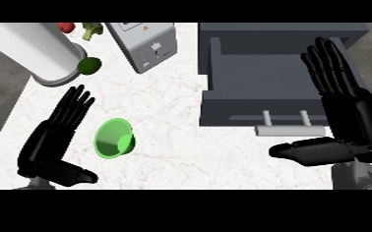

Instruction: Pick up the cup, place it into the drawer and close the drawer

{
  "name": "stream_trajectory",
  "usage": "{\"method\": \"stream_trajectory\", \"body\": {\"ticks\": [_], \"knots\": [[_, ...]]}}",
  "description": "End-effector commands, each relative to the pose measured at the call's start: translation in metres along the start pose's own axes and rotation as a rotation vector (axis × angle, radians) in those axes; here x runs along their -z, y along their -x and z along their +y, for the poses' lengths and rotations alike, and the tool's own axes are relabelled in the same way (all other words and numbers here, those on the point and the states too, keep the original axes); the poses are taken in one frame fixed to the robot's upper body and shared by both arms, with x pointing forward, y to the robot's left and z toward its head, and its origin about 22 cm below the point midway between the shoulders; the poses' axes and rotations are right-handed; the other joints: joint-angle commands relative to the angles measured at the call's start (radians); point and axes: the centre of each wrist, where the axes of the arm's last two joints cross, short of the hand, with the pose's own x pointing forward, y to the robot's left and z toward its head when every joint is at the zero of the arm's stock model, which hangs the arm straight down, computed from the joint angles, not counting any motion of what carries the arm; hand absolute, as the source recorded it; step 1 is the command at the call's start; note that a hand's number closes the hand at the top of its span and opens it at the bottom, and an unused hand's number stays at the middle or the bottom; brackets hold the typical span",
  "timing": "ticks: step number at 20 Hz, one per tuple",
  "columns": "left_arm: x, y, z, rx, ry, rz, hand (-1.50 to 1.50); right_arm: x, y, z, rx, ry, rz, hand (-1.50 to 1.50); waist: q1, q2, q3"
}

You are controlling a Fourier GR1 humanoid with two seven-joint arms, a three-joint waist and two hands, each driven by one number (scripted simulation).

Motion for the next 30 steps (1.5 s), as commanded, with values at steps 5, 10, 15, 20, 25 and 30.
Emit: {"method": "stream_trajectory", "body": {"ticks": [5, 10, 15, 20, 25, 30], "knots": [[-0.017, 0.052, 0.029, 0.046, -0.074, 0.071, -1.5, 0.014, -0.02, -0.011, -0.02, 0.003, -0.014, -1.5, -0.002, -0.001, 0.0], [-0.024, 0.095, 0.039, 0.033, -0.054, 0.099, -1.5, 0.032, -0.01, -0.005, -0.01, 0.012, -0.024, -1.5, -0.002, 0.001, -0.001], [-0.013, 0.104, 0.045, 0.083, -0.085, 0.108, -1.5, 0.01, 0.006, -0.014, -0.004, 0.008, -0.005, -1.5, -0.002, 0.0, 0.0], [-0.03, 0.132, 0.063, 0.051, -0.105, 0.102, -1.5, 0.003, 0.006, -0.018, -0.006, 0.001, -0.025, -1.5, -0.014, 0.003, -0.001], [-0.04, 0.152, 0.046, 0.068, -0.099, 0.063, -1.5, 0.013, -0.013, -0.027, -0.004, -0.004, -0.014, -1.5, -0.016, 0.004, -0.002], [-0.022, 0.161, 0.029, 0.056, -0.104, 0.062, -1.5, 0.024, -0.024, -0.012, 0.001, -0.003, -0.017, -1.5, -0.029, 0.01, -0.004]]}}
